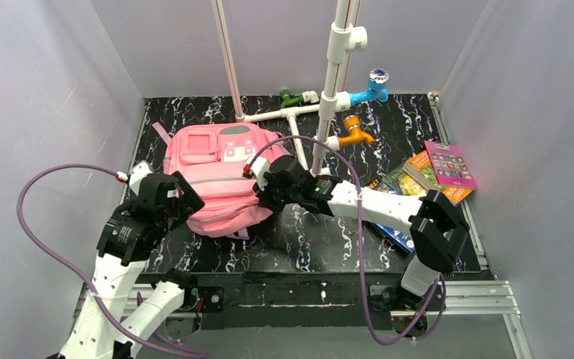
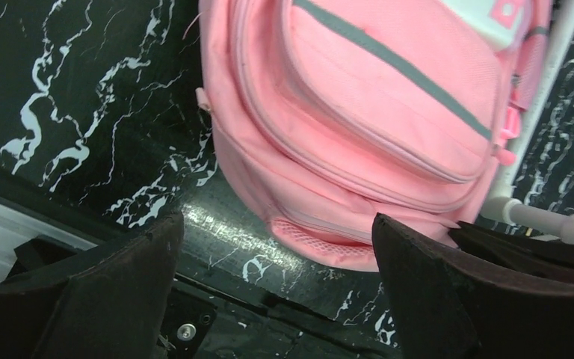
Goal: Pack the student bag
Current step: Unzip the student bag at the center of the board.
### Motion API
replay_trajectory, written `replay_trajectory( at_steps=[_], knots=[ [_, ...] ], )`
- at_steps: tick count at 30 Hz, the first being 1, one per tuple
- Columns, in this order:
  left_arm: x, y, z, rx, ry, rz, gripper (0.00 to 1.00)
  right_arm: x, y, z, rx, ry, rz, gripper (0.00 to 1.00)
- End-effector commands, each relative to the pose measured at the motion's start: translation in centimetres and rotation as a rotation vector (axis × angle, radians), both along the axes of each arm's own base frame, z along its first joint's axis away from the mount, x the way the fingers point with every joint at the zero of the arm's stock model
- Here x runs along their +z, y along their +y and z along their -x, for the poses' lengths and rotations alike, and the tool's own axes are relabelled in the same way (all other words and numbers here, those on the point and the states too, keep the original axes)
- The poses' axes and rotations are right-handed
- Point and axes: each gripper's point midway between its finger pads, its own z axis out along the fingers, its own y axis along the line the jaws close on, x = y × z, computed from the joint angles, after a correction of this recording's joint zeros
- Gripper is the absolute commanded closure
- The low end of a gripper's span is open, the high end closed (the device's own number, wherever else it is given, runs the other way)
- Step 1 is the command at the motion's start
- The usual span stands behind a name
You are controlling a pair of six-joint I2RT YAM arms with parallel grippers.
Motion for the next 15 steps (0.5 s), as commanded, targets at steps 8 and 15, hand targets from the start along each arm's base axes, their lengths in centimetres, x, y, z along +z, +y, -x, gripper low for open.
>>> replay_trajectory(
  at_steps=[8, 15],
  knots=[
    [-4.9, 0.1, -1.8, 0.002, 0.124, -0.091, 0.04, 6.5, 0.5, -0.1, 0.01, -0.052, -0.143, 0.99],
    [-6.6, -1.0, -2.8, -0.012, 0.119, -0.044, 0.13, 6.1, 0.8, 0.5, 0.021, -0.013, -0.151, 0.99]
  ],
)
